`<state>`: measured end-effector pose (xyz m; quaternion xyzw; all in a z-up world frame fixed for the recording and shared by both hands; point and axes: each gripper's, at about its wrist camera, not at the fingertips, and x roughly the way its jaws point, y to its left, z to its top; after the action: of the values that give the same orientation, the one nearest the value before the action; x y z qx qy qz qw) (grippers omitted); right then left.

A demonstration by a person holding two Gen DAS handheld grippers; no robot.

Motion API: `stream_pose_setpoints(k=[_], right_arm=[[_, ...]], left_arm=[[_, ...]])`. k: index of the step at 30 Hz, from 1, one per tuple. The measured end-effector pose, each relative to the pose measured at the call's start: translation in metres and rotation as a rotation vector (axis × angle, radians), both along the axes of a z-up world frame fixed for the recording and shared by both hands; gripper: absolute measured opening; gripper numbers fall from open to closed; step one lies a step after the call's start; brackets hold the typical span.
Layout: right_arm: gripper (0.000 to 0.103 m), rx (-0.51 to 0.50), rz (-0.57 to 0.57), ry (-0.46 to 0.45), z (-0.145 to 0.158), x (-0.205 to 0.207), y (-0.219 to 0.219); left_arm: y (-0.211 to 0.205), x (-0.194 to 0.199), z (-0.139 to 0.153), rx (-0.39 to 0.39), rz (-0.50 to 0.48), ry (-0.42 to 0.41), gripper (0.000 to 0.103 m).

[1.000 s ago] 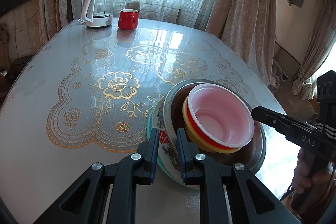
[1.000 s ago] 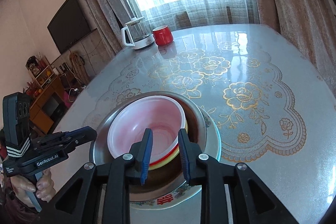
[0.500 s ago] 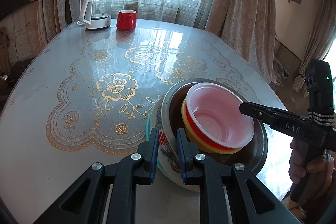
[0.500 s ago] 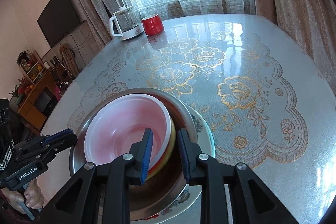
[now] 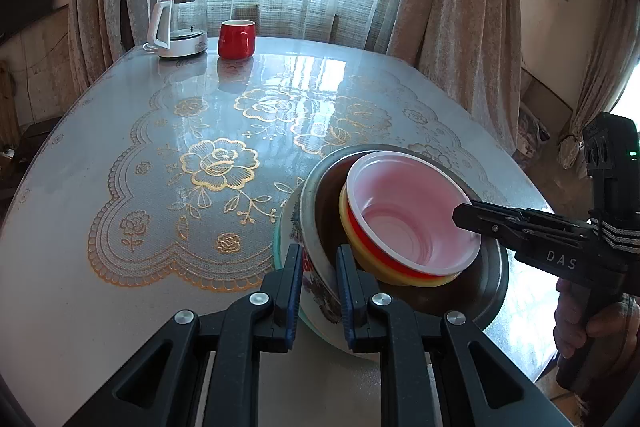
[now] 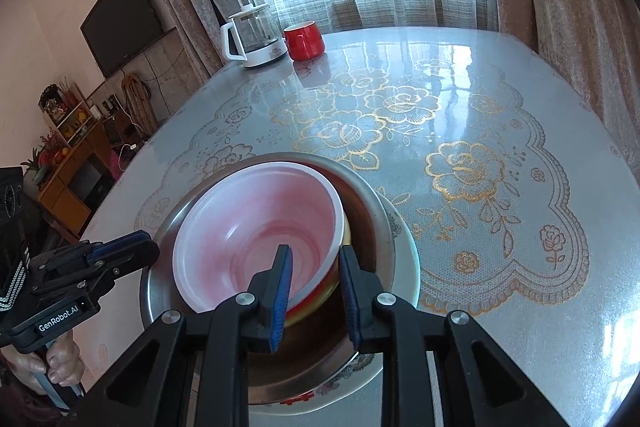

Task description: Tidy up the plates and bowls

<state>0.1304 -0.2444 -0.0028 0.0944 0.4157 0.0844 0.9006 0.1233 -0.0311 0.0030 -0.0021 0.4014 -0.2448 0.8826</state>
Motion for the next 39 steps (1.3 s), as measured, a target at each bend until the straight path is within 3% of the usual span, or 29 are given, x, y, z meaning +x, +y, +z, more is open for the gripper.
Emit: stream_pose_setpoints(k=[16, 29, 34, 39], right_arm=[[0.025, 0.019, -0.041, -0.03, 0.0, -0.013, 0.005], [0.03, -0.048, -0.164, -0.149, 0.016, -0.043, 0.018], [0.034, -0.094, -0.249, -0.211, 0.022, -0.064, 0.019], [0.036, -0.123, -0.301, -0.211, 0.016, -0.076, 0.018]], left_arm=[[0.0, -0.013, 0.006, 0.019, 0.036, -0.044, 0.017], [0.012, -0.041, 0.009, 0.069, 0.231, -0.145, 0.018], [0.007, -0.06, 0.007, 0.082, 0.255, -0.169, 0.025], [-0.001, -0.082, 0.006, 0.088, 0.245, -0.194, 0.042]])
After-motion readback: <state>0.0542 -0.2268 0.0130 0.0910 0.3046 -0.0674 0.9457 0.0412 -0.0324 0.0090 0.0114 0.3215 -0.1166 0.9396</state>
